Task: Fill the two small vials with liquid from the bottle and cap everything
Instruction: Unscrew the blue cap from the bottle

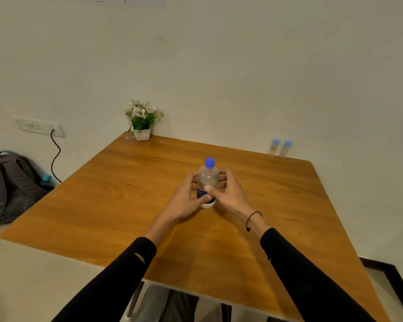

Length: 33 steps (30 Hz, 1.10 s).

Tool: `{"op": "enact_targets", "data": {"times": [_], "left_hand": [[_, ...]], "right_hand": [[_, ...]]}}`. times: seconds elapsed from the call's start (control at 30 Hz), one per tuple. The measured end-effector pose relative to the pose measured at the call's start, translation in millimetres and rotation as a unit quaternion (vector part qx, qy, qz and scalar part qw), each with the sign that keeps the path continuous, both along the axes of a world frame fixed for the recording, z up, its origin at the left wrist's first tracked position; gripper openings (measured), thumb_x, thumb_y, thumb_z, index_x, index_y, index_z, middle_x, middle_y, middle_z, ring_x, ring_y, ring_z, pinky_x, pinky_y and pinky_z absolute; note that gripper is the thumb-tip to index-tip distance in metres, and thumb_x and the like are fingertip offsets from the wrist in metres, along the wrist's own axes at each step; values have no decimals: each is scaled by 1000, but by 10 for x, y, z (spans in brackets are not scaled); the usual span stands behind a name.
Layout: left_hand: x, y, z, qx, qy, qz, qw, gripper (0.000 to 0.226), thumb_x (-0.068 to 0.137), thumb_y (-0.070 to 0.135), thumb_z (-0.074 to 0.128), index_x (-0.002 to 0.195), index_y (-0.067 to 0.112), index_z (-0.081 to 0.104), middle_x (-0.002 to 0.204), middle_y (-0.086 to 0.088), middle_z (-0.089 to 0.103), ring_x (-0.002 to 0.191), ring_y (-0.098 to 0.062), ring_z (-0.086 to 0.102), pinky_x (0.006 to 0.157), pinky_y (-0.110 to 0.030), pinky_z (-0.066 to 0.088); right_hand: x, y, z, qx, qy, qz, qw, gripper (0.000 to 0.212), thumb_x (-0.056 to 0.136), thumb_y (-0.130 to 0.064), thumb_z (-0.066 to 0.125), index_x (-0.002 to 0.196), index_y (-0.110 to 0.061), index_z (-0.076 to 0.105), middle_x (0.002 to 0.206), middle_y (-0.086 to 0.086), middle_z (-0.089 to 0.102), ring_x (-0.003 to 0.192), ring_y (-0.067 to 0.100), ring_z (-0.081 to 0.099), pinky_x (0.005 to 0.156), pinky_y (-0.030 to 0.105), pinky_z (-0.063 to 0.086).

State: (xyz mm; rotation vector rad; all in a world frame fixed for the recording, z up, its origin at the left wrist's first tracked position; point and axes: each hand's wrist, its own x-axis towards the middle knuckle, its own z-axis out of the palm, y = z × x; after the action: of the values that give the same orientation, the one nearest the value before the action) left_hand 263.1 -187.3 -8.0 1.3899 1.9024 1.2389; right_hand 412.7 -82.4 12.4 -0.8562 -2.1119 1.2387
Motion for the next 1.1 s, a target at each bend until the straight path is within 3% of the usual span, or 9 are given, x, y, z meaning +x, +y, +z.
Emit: {"op": "enact_targets", "data": {"times": [0.17, 0.23, 0.33, 0.43, 0.67, 0.77, 0.9, 0.97, 1.1], "left_hand": [[342, -222, 21, 20, 54, 21, 998, 92, 78, 58, 88, 152, 36, 38, 138, 16, 60, 122, -9, 62, 101, -41, 59], [410, -217, 120, 29, 60, 35, 997, 99, 74, 68, 86, 154, 38, 37, 141, 17, 58, 124, -11, 61, 101, -41, 59], [463, -116, 279, 55, 60, 58, 995, 91, 67, 78, 82, 144, 42, 49, 130, 16, 66, 116, -11, 66, 92, -43, 62], [472, -34, 346, 45, 70, 77, 994, 76, 66, 74, 84, 130, 39, 61, 112, 18, 72, 101, -6, 69, 84, -44, 64], [437, -36, 273, 45, 56, 71, 995, 60, 63, 69, 86, 109, 36, 65, 94, 11, 75, 84, -10, 73, 74, -46, 65], [416, -23, 284, 48, 56, 61, 995, 62, 62, 67, 88, 112, 36, 66, 96, 12, 75, 86, -9, 73, 76, -45, 65], [413, -22, 267, 51, 57, 56, 995, 67, 63, 67, 89, 118, 37, 65, 100, 14, 76, 89, -7, 73, 79, -44, 65], [408, -18, 265, 49, 61, 58, 995, 68, 63, 68, 87, 120, 37, 65, 101, 14, 75, 90, -7, 72, 79, -43, 65], [397, -5, 261, 41, 75, 63, 994, 60, 65, 70, 84, 112, 36, 65, 93, 12, 74, 83, -8, 72, 73, -45, 64]], "right_hand": [[476, -286, 275, 43, -66, 14, 997, 75, 87, -56, 76, 147, -28, 40, 138, -8, 47, 121, 13, 54, 90, 27, 53], [517, -332, 537, 149, -94, -26, 984, 67, 92, -64, 64, 144, -27, 44, 129, -8, 46, 113, 11, 52, 84, 27, 51], [426, -374, 963, 283, -159, -29, 945, 48, 97, -63, 56, 127, -26, 55, 109, -9, 51, 95, 12, 52, 62, 22, 35], [273, -360, 1202, 358, -263, 8, 896, 38, 99, -58, 55, 114, -24, 58, 108, -2, 60, 94, 23, 60, 61, 30, 36], [94, -280, 1301, 368, -324, 69, 869, 25, 101, -44, 63, 97, -20, 59, 94, 3, 63, 81, 25, 61, 56, 28, 35], [69, -247, 1346, 339, -319, 106, 879, 10, 100, -19, 68, 109, -13, 70, 97, 3, 63, 85, 24, 61, 60, 23, 37], [76, -196, 1398, 341, -325, 131, 872, 27, 99, 1, 61, 121, -11, 71, 98, -1, 56, 86, 19, 55, 59, 16, 32], [71, -167, 1418, 338, -331, 139, 870, 27, 98, -3, 63, 122, -12, 71, 96, -3, 56, 86, 18, 56, 60, 17, 35], [21, -184, 1440, 327, -344, 158, 866, 32, 92, -41, 76, 112, -16, 68, 87, -8, 57, 78, 12, 55, 64, 24, 41]]}}
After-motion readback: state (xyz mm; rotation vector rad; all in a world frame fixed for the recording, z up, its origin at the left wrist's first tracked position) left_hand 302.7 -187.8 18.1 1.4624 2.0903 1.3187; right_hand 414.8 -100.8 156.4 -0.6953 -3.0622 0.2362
